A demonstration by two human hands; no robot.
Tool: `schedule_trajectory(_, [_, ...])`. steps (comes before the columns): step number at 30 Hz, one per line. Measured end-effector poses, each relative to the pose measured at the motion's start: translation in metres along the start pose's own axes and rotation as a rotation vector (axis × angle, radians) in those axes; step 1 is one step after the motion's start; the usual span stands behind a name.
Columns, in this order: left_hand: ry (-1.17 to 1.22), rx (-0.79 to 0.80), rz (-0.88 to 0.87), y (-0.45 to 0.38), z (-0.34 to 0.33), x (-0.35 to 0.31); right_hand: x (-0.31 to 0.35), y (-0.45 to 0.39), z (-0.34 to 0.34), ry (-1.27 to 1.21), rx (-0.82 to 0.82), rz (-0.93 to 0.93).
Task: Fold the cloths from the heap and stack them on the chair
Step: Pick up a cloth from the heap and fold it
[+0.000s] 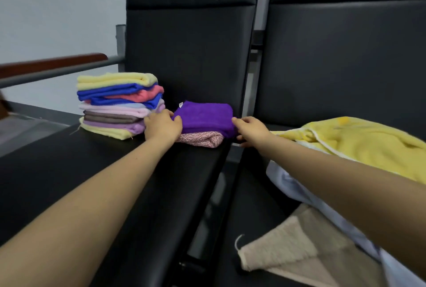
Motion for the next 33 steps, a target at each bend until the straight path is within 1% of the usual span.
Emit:
schedule_trajectory(3, [0.012,0.002,-0.042,0.029,0.026,-0.035,0.011,0.040,0.044,-0.077,-0.015,-0.006])
schedule_trajectory(5, [0.096,0.074,-0.085,0.061,0.033,-0.067,0.017,0.073,0.082,-0.182,-0.043,-0.010])
schedule_trajectory(7, [0.231,0.229,-0.057,0.100,0.031,-0.098,0.015,0.101,0.120,-0.253,-0.115,-0.016])
schedule_trajectory(8, [0.349,0.352,0.001,0.124,0.029,-0.114,0.013,0.112,0.138,-0.274,-0.153,-0.014])
schedule_trajectory(9, [0.473,0.507,0.084,0.149,0.025,-0.131,0.009,0.122,0.155,-0.294,-0.189,-0.017])
schedule_trajectory(11, [0.647,0.758,0.217,0.203,0.023,-0.165,-0.001,0.142,0.191,-0.349,-0.277,-0.054])
schedule_trajectory(12, [0.688,0.821,0.234,0.222,0.021,-0.179,-0.008,0.148,0.206,-0.381,-0.321,-0.086])
schedule_trajectory(14, [0.746,0.887,0.231,0.250,0.016,-0.202,-0.022,0.160,0.233,-0.427,-0.393,-0.159])
schedule_trajectory(16, [0.795,0.895,0.240,0.264,0.013,-0.220,-0.035,0.167,0.256,-0.468,-0.449,-0.223])
schedule_trajectory(20, [0.793,0.835,0.221,0.271,-0.002,-0.238,-0.065,0.177,0.299,-0.496,-0.571,-0.273])
schedule_trajectory(22, [0.792,0.822,0.268,0.272,-0.016,-0.235,-0.079,0.175,0.308,-0.409,-0.593,-0.273])
schedule_trajectory(25, [0.782,0.836,0.356,0.270,-0.037,-0.230,-0.099,0.165,0.312,-0.142,-0.572,-0.245])
schedule_trajectory(27, [0.749,0.801,0.333,0.266,-0.048,-0.233,-0.105,0.164,0.311,0.033,-0.521,-0.218])
schedule_trajectory(29, [0.610,0.747,0.212,0.265,-0.059,-0.241,-0.105,0.166,0.311,0.161,-0.472,-0.164])
schedule_trajectory(32, [0.307,0.650,-0.160,0.269,-0.071,-0.255,-0.106,0.161,0.308,0.332,-0.354,-0.114])
schedule_trajectory(33, [0.225,0.614,-0.250,0.273,-0.070,-0.256,-0.107,0.160,0.305,0.406,-0.328,-0.094])
Point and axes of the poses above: each hand's wrist, its own y-axis away from the middle knuckle, its own z-axis out of the back of the hand, x = y × z, the point moved 4 cm from there along -y, towards the middle knuckle, and after that the axes turned 5 degrees about -x, right-handed, at the moved point
